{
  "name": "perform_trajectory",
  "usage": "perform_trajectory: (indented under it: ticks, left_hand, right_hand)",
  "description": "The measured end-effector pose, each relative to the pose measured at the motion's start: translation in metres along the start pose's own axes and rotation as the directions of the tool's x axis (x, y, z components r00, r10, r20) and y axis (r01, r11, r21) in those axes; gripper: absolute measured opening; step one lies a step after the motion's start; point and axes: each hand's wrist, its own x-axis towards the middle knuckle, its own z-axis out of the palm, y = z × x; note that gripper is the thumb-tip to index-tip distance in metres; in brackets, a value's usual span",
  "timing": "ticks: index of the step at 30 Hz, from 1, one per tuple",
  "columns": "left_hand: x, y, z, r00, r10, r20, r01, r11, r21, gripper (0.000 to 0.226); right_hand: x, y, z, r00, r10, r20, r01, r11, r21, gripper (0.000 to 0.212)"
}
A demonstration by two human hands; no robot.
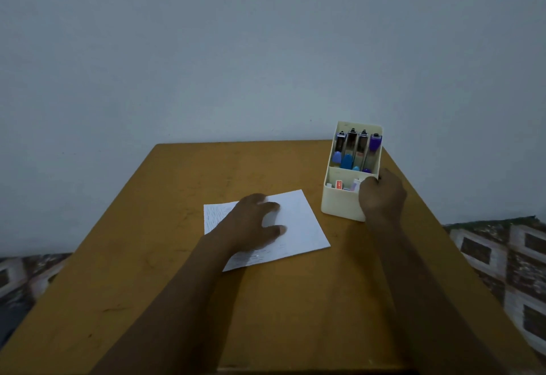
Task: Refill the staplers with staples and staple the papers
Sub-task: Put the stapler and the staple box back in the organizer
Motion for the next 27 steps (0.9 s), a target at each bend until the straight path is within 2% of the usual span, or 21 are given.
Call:
perform_trajectory:
  ticks: [4, 9, 15, 18, 22, 27]
  left_hand:
    - [-0.001, -0.002, 0.003, 0.997, -0.012, -0.071, 0.012, 1.0, -0.001, 0.053]
    - [0.002, 0.0, -0.002, 0.996, 0.044, -0.072, -0.041, 0.998, 0.044, 0.048]
    - [0.016, -0.006, -0.004, 0.997, 0.07, -0.027, -0.069, 0.997, 0.024, 0.046]
    - [0.024, -0.013, -0.003, 0.996, 0.083, -0.015, -0.083, 0.996, 0.029, 0.046]
    - [0.031, -0.017, -0.001, 0.997, 0.082, -0.005, -0.082, 0.996, 0.018, 0.047]
    - [0.034, -0.023, 0.001, 0.993, 0.12, -0.006, -0.12, 0.992, 0.031, 0.047]
  right_hand:
    - [-0.01, -0.001, 0.002, 0.999, -0.046, 0.026, 0.046, 0.999, 0.002, 0.034]
    - [-0.02, -0.005, 0.007, 0.991, -0.132, 0.031, 0.132, 0.991, -0.009, 0.036]
    - [-0.028, -0.019, 0.014, 0.985, -0.157, 0.076, 0.163, 0.983, -0.085, 0.055]
    - [-0.034, -0.013, 0.02, 0.975, -0.202, 0.088, 0.21, 0.973, -0.095, 0.055]
    - [-0.042, 0.0, 0.029, 0.95, -0.311, 0.02, 0.312, 0.95, -0.036, 0.05]
    - [-0.044, 0.0, 0.029, 0.945, -0.328, 0.0, 0.328, 0.945, -0.012, 0.049]
